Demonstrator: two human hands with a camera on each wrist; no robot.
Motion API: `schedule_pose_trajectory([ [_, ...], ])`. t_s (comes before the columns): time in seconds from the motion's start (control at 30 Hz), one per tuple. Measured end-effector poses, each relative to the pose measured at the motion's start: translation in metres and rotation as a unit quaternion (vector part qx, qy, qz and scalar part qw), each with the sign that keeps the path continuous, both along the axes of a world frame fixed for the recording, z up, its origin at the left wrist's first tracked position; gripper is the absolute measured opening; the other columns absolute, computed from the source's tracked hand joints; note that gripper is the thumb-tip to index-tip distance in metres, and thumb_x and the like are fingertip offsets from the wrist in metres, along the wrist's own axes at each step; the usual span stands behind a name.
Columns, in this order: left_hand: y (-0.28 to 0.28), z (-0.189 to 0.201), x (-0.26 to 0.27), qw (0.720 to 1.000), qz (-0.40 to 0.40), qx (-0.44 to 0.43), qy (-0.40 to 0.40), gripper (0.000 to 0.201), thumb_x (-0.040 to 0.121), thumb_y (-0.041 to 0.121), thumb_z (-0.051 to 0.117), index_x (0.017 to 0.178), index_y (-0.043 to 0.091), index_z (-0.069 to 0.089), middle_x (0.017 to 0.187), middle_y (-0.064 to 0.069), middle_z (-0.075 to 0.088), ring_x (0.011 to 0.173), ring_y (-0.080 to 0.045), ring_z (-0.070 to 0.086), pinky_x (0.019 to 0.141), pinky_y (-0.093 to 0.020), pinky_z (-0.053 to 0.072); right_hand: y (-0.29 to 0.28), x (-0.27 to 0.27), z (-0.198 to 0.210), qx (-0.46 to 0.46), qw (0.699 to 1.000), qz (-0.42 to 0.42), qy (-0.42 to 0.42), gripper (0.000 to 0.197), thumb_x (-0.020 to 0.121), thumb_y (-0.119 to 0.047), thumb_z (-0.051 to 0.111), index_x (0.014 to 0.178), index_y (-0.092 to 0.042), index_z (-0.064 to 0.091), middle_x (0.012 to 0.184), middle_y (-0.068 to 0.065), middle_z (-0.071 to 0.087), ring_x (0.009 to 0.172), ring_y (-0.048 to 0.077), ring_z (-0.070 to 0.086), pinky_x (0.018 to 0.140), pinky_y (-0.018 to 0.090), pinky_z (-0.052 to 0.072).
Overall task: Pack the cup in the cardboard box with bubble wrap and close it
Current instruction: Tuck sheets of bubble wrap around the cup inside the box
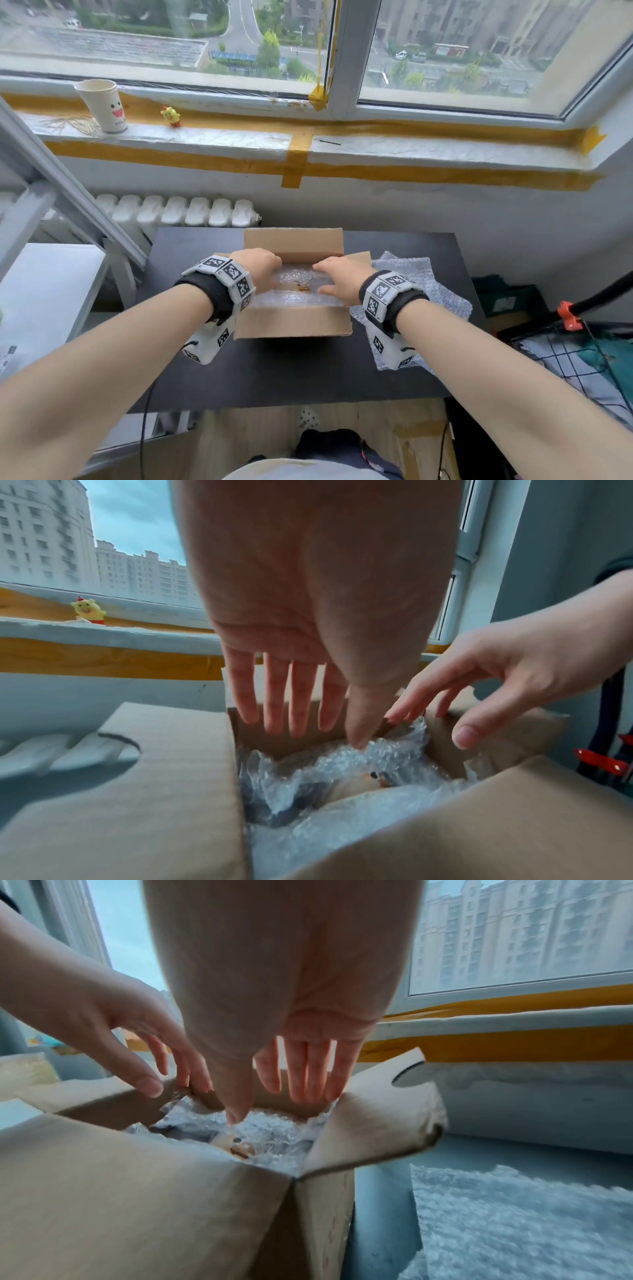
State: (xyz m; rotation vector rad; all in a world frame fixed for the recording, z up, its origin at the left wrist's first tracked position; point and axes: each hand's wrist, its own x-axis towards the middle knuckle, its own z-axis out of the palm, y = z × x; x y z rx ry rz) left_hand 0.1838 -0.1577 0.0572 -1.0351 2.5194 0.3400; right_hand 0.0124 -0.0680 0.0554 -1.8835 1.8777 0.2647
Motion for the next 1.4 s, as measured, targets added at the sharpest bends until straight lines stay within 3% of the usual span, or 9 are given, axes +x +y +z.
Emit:
schedule_pose_trajectory([
  [0.27,0.042,0.019,-0.021,0.981,0.005,-0.066,0.185,0.021,0.094,0.021,0.042,0.106,0.010,0.055,0.110,-0.009,0.055,0.108,-0.028,0.050,0.080,-0.041,0.047,0.039,-0.009,0.019,-0.084,0.988,-0.115,-0.051,0.050,0.093,-0.028,0.055,0.140,-0.018,0.041,0.144,0.004,0.045,0.131,0.025,0.045,0.107,0.043,0.039],
  [0.4,0.069,0.018,-0.052,0.975,-0.006,-0.053,0.214,0.026,0.095,0.021,0.041,0.115,0.011,0.054,0.116,-0.009,0.055,0.112,-0.029,0.048,0.085,-0.042,0.045,0.071,-0.033,0.028,-0.091,0.983,-0.153,-0.037,0.046,0.094,-0.028,0.053,0.138,-0.016,0.044,0.142,0.005,0.047,0.129,0.025,0.046,0.104,0.037,0.039],
  [0.63,0.122,-0.001,-0.123,0.962,-0.046,-0.038,0.268,0.031,0.095,0.016,0.043,0.124,0.012,0.052,0.128,-0.007,0.053,0.122,-0.025,0.045,0.089,-0.040,0.045,0.123,-0.100,0.020,-0.068,0.979,-0.193,-0.003,0.049,0.095,-0.031,0.053,0.141,-0.021,0.040,0.149,0.000,0.040,0.134,0.021,0.041,0.108,0.040,0.037],
  [0.8,0.154,-0.035,-0.170,0.976,-0.037,0.007,0.212,0.031,0.095,0.014,0.041,0.125,0.011,0.048,0.130,-0.005,0.051,0.120,-0.025,0.047,0.086,-0.044,0.051,0.145,-0.150,-0.009,-0.045,0.981,-0.187,-0.010,0.051,0.094,-0.030,0.054,0.142,-0.021,0.038,0.148,-0.001,0.041,0.135,0.018,0.041,0.106,0.034,0.036],
  [0.9,0.163,-0.061,-0.186,0.985,-0.014,0.016,0.173,0.032,0.096,0.015,0.041,0.127,0.011,0.046,0.133,-0.004,0.048,0.121,-0.023,0.047,0.084,-0.040,0.050,0.148,-0.174,-0.036,-0.016,0.986,-0.166,-0.013,0.054,0.094,-0.029,0.055,0.143,-0.022,0.035,0.149,-0.001,0.039,0.136,0.019,0.039,0.108,0.038,0.038],
  [1.03,0.160,-0.093,-0.196,0.991,0.011,0.062,0.120,0.048,0.099,0.018,0.040,0.144,0.014,0.027,0.152,-0.007,0.029,0.133,-0.026,0.037,0.099,-0.040,0.042,0.144,-0.198,-0.072,0.018,0.991,-0.132,-0.028,0.061,0.091,-0.027,0.060,0.144,-0.022,0.032,0.152,-0.001,0.033,0.138,0.020,0.036,0.108,0.046,0.039],
  [1.17,0.153,-0.116,-0.198,0.993,0.033,0.088,0.074,0.056,0.099,0.018,0.040,0.150,0.016,0.014,0.158,-0.006,0.013,0.142,-0.026,0.025,0.108,-0.039,0.035,0.140,-0.213,-0.097,0.028,0.996,-0.086,-0.024,0.072,0.089,-0.023,0.064,0.148,-0.019,0.024,0.159,0.000,0.017,0.143,0.022,0.027,0.112,0.041,0.034],
  [1.27,0.152,-0.130,-0.195,0.993,0.056,0.081,0.063,0.061,0.097,0.016,0.046,0.149,0.014,0.016,0.158,-0.006,0.013,0.144,-0.022,0.020,0.111,-0.035,0.031,0.135,-0.219,-0.111,0.019,0.997,-0.063,-0.029,0.077,0.087,-0.021,0.066,0.149,-0.018,0.021,0.160,0.003,0.014,0.144,0.023,0.025,0.113,0.039,0.031],
  [1.4,0.150,-0.141,-0.193,0.993,0.059,0.079,0.065,0.051,0.093,0.019,0.055,0.139,0.010,0.037,0.153,-0.011,0.026,0.139,-0.026,0.028,0.107,-0.038,0.036,0.135,-0.222,-0.121,0.031,0.998,-0.042,-0.028,0.076,0.087,-0.019,0.066,0.149,-0.018,0.022,0.159,0.005,0.015,0.142,0.024,0.028,0.114,0.040,0.030],
])
